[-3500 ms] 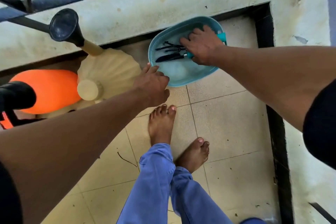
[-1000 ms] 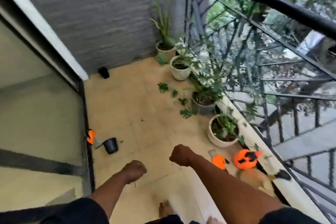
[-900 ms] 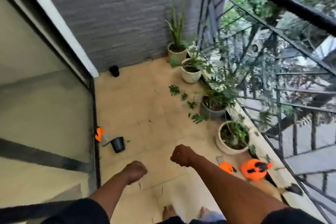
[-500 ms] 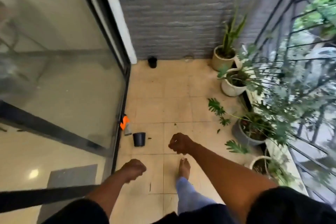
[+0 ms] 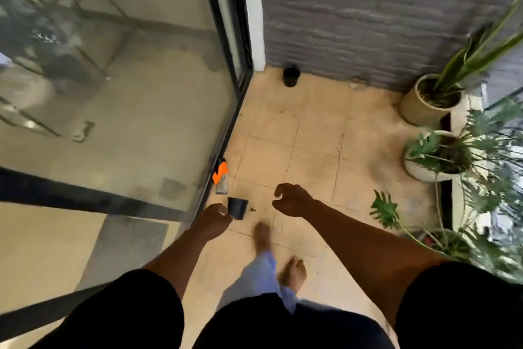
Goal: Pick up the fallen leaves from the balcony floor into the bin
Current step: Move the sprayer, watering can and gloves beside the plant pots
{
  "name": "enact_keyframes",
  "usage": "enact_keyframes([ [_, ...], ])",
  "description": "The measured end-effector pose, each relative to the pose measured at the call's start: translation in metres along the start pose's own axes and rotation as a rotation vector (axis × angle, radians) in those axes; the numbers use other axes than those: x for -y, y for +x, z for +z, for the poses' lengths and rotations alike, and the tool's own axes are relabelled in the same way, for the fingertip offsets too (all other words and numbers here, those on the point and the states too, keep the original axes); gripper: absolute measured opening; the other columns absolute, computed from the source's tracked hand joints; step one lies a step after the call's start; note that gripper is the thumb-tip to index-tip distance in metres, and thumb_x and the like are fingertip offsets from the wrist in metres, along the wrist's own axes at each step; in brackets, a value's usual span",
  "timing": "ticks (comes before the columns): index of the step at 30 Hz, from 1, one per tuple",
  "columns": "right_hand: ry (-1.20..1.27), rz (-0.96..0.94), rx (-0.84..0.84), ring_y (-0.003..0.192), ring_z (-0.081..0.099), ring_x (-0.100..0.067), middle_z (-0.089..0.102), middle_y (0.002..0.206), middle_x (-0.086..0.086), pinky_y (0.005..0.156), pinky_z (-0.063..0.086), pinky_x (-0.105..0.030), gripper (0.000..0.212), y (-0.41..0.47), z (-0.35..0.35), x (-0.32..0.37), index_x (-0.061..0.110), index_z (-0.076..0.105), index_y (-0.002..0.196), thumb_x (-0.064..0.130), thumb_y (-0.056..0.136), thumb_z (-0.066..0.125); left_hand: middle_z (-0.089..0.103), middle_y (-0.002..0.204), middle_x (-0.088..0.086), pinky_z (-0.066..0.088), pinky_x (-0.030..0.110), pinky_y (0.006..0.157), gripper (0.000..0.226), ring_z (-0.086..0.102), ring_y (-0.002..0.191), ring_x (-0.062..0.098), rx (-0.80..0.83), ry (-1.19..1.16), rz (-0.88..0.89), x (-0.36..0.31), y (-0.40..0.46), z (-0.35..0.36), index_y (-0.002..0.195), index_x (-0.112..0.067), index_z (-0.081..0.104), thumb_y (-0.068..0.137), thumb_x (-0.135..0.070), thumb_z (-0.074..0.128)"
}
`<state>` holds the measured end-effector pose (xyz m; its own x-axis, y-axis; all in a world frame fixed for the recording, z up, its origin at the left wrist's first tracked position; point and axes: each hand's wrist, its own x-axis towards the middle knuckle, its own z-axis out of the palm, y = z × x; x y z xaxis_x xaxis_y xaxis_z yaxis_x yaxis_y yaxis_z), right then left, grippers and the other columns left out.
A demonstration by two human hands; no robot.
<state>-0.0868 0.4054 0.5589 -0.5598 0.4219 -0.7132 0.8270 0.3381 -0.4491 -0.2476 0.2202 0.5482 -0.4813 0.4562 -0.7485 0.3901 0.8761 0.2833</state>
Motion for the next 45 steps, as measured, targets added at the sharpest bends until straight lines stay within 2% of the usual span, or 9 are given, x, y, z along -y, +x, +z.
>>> enact_keyframes([
  [5, -0.029, 0.020, 0.036, 0.111, 0.062, -0.026, 0.068, 0.114, -0.006, 0.090, 0.049, -0.032, 0.036, 0.073, -0.031, 0.006, 0.022, 0.057, 0.124, 0.035, 0.090, 0.063, 0.061, 0.139, 0.007, 0.041, 0.024, 0.091, 0.050, 0.057, 0.126, 0.026, 0.078, 0.008, -0.039, -0.013, 0.091, -0.029, 0.132, -0.018, 0.063, 0.091, -0.046, 0.056],
  [9, -0.011, 0.070, 0.048, 0.112, 0.062, -0.028, 0.069, 0.115, -0.008, 0.089, 0.051, -0.033, 0.040, 0.132, -0.044, 0.006, 0.024, 0.056, 0.129, 0.038, 0.091, 0.059, 0.067, 0.127, 0.008, 0.044, 0.026, 0.091, 0.034, 0.060, 0.123, 0.028, 0.140, 0.047, -0.026, -0.024, 0.169, -0.045, 0.110, -0.015, 0.069, 0.091, -0.038, 0.053],
  [14, -0.028, 0.084, 0.053, 0.116, 0.063, -0.028, 0.065, 0.130, -0.007, 0.091, 0.052, -0.032, 0.045, 0.235, -0.033, -0.016, 0.025, 0.054, 0.138, 0.035, 0.094, 0.058, 0.058, 0.143, 0.010, 0.042, 0.027, 0.097, 0.045, 0.055, 0.130, 0.028, 0.152, 0.107, -0.030, -0.019, 0.277, -0.035, 0.141, -0.017, 0.056, 0.098, -0.029, 0.057],
  [28, -0.192, -0.022, 0.157, 0.120, 0.057, -0.030, 0.060, 0.129, -0.008, 0.093, 0.052, -0.039, 0.049, 0.566, 0.136, -0.156, 0.020, 0.043, 0.144, 0.029, 0.098, 0.056, 0.012, 0.165, 0.019, 0.043, 0.051, 0.107, 0.064, 0.037, 0.139, 0.049, -0.028, 0.230, -0.199, 0.088, 0.641, 0.142, 0.154, -0.022, 0.034, 0.095, -0.030, 0.059],
  [30, -0.202, -0.034, 0.183, 0.122, 0.056, -0.030, 0.058, 0.134, -0.008, 0.094, 0.051, -0.039, 0.051, 0.587, 0.156, -0.163, 0.021, 0.042, 0.146, 0.029, 0.098, 0.056, 0.027, 0.159, 0.011, 0.039, 0.059, 0.106, 0.044, 0.044, 0.135, 0.046, -0.176, 0.217, 0.006, 0.107, 0.658, 0.255, 0.145, -0.021, 0.039, 0.102, -0.030, 0.035],
  [33, -0.232, -0.048, 0.228, 0.120, 0.057, -0.031, 0.058, 0.134, -0.010, 0.093, 0.051, -0.039, 0.050, 0.605, 0.178, -0.165, 0.021, 0.043, 0.146, 0.028, 0.099, 0.056, 0.058, 0.131, 0.011, 0.045, 0.050, 0.098, 0.035, 0.056, 0.118, 0.035, -0.070, -0.139, -0.124, 0.091, 0.630, 0.392, 0.128, -0.020, 0.050, 0.109, -0.033, 0.024],
  [36, -0.221, -0.073, 0.248, 0.118, 0.058, -0.031, 0.059, 0.132, -0.009, 0.093, 0.053, -0.043, 0.047, 0.615, 0.191, -0.160, 0.022, 0.045, 0.144, 0.029, 0.098, 0.056, 0.066, 0.116, 0.014, 0.049, 0.048, 0.092, 0.034, 0.061, 0.109, 0.035, -0.226, -0.231, -0.168, 0.082, 0.626, 0.364, 0.119, -0.016, 0.055, 0.110, -0.033, 0.026],
  [41, -0.171, -0.095, 0.236, 0.117, 0.059, -0.030, 0.061, 0.131, -0.007, 0.094, 0.052, -0.044, 0.043, 0.618, 0.193, -0.149, 0.025, 0.048, 0.140, 0.032, 0.098, 0.056, 0.060, 0.124, 0.018, 0.046, 0.050, 0.097, 0.030, 0.056, 0.117, 0.038, -0.338, -0.405, -0.253, 0.086, 0.631, 0.378, 0.128, -0.016, 0.047, 0.103, -0.025, 0.033],
  [45, -0.060, -0.043, 0.214, 0.115, 0.061, -0.027, 0.064, 0.128, -0.005, 0.095, 0.051, -0.041, 0.040, 0.607, 0.179, -0.134, 0.024, 0.052, 0.138, 0.030, 0.099, 0.057, 0.060, 0.127, 0.017, 0.044, 0.050, 0.101, 0.033, 0.055, 0.121, 0.038, -0.336, -0.295, -0.090, 0.086, 0.632, 0.372, 0.131, -0.018, 0.049, 0.103, -0.022, 0.033],
])
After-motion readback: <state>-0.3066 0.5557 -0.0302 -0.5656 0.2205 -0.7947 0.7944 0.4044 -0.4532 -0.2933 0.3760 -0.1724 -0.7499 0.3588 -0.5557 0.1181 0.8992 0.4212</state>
